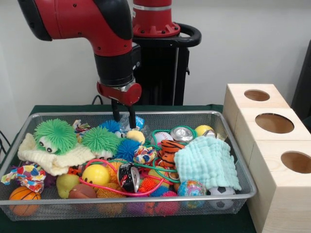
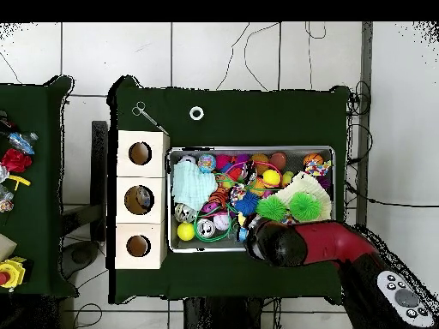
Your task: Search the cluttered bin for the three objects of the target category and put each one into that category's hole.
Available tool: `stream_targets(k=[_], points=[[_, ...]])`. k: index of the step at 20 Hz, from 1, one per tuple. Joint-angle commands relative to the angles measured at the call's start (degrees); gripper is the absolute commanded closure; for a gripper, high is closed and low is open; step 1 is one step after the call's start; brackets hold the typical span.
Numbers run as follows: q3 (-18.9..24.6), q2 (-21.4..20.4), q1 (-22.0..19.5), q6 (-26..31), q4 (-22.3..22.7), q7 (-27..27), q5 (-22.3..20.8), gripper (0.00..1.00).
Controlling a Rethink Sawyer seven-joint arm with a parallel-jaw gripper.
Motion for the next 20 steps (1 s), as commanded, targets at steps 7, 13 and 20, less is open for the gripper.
stream_targets(k=[7,13,20], points=[[-4.4,1.9,2.7,3.1,0.7,-1.0,0.2,0.0],[-5.9,2.8,3.5,1.2,1.8,-0.8,-1.0,0.0],[-8.2,3.2,5.4,-0.7,3.8,0.4,-1.4,0.0]])
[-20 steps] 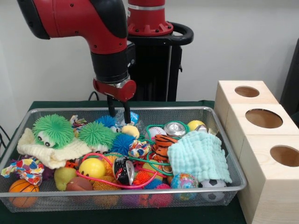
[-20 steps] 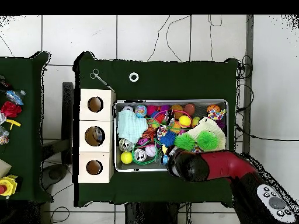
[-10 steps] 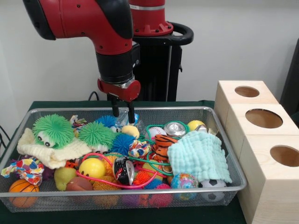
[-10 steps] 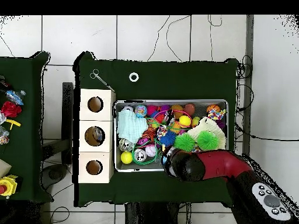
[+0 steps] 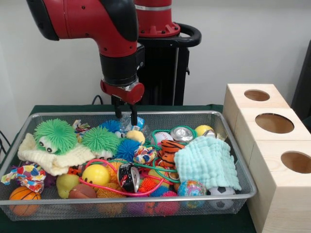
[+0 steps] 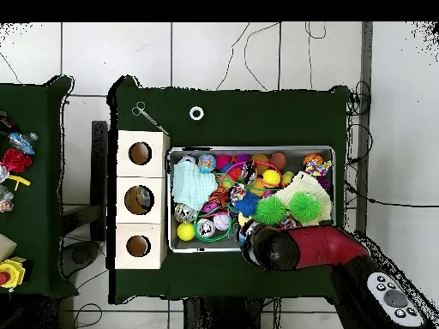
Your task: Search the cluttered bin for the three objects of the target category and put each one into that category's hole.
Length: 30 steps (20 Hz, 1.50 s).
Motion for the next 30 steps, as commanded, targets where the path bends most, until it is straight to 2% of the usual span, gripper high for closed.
stream_targets(k=[1,7,22,23,26,30], points=[[-4.0,3.6,2.0,-1.2,3.5,1.0,-1.6,0.0],[-6.9,6.2,5.1,-4.0,3.3,3.8,-1.4,0.0],[-11.7,8.3,8.2,-6.0,1.2,2.4,-1.5,0.0],[-11.9,8.4,8.5,-6.4,0.9,1.9,-1.3,1.0],[-12.1,8.8,8.4,-8.6,0.7,2.6,-1.4,1.0],[-11.5,8.1,7.3,-8.0,1.1,0.6,-0.4,1.0]])
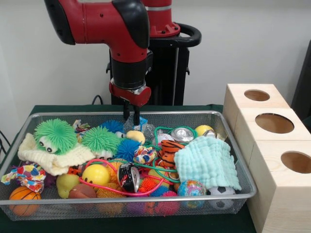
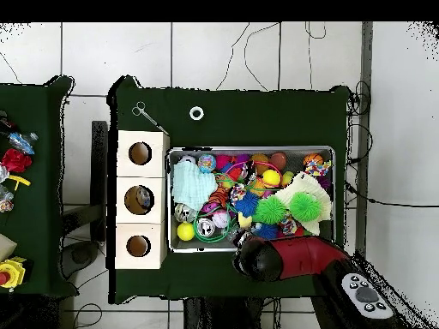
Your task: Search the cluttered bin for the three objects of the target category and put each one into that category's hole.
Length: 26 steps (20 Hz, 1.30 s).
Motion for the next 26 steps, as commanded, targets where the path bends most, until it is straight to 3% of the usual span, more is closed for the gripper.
stream_targets(k=[1,7,14,17,26], points=[[-1.5,4.7,-1.0,0.0,0.7,0.3,-0.1,1.0],[0.1,1.2,-2.3,3.6,1.9,-1.8,2.5,1.0],[4.0,-10.9,-3.3,14.6,6.1,-5.8,11.0,1.0],[4.6,-14.2,-2.9,18.4,6.3,-6.8,13.6,1.0],[5.3,-19.2,0.5,26.9,4.0,-5.2,19.0,1.0]])
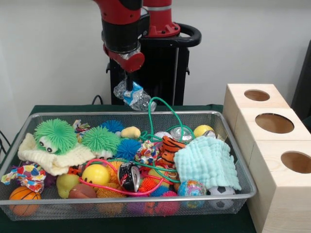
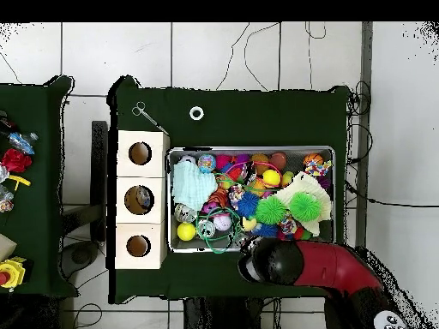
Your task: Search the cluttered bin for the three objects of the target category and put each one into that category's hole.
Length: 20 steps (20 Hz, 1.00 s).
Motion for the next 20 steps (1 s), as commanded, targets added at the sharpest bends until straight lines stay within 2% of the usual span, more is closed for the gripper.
stream_targets(k=[1,4,9,14,20], points=[[4.4,-4.5,2.6,9.2,-0.7,-5.0,4.5,1.0],[3.7,-4.9,4.2,12.1,-2.1,-4.3,4.9,1.0],[0.4,-5.5,8.7,25.3,-7.5,-3.0,1.8,1.0],[-3.2,-1.0,13.7,38.9,-16.4,2.6,-2.9,1.0],[-6.0,4.4,17.5,48.6,-23.8,7.7,-5.9,1.0]])
